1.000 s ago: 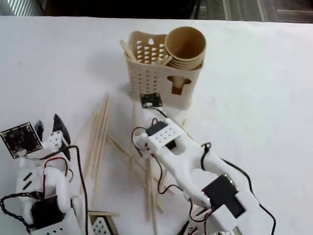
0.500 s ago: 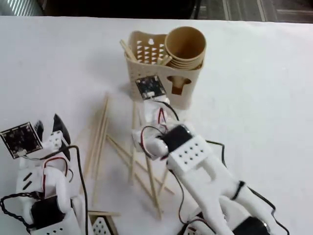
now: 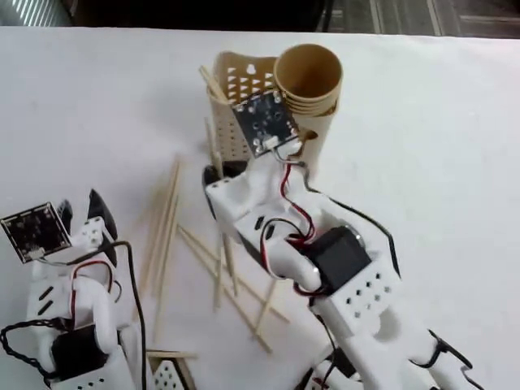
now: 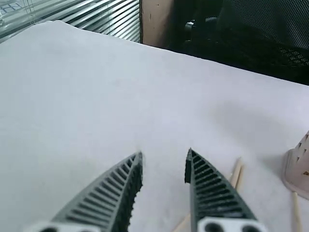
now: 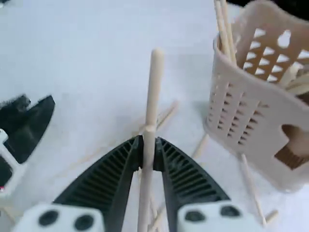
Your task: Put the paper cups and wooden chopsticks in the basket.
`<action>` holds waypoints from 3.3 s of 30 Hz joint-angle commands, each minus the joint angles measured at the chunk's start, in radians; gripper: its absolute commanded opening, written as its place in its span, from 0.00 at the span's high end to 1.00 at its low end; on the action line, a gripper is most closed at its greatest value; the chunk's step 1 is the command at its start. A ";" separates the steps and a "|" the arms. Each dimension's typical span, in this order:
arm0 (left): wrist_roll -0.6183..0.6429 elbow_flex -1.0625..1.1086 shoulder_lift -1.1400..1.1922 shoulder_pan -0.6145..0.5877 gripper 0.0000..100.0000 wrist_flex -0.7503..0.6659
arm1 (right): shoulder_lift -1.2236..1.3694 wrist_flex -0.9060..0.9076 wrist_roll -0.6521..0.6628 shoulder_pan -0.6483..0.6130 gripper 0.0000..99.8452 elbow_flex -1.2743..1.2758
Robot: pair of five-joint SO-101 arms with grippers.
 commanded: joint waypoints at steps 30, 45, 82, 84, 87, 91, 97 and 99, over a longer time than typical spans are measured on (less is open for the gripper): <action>-0.006 -0.003 -0.010 -0.005 0.84 -0.021 | 0.242 -0.914 0.115 0.338 0.98 -0.100; -0.006 -0.003 -0.010 -0.005 0.84 -0.021 | 0.358 -0.710 0.120 0.329 0.81 -0.140; -0.275 -0.209 0.111 0.174 0.84 0.155 | -0.045 -0.177 0.114 0.463 0.97 0.559; -0.288 -0.278 0.240 0.194 0.84 0.153 | -0.071 -0.229 0.114 0.476 0.97 0.601; -0.310 -0.407 0.460 0.217 0.84 0.157 | -0.105 -0.272 0.114 0.479 0.97 0.643; -0.347 -0.582 0.759 0.225 0.81 0.157 | -0.131 -0.298 0.114 0.479 0.97 0.672; -0.379 -0.793 1.202 0.295 0.76 0.160 | -0.131 -0.311 0.114 0.481 0.97 0.678; -0.379 -0.862 1.353 0.317 0.75 0.158 | -0.130 -0.311 0.114 0.481 0.97 0.678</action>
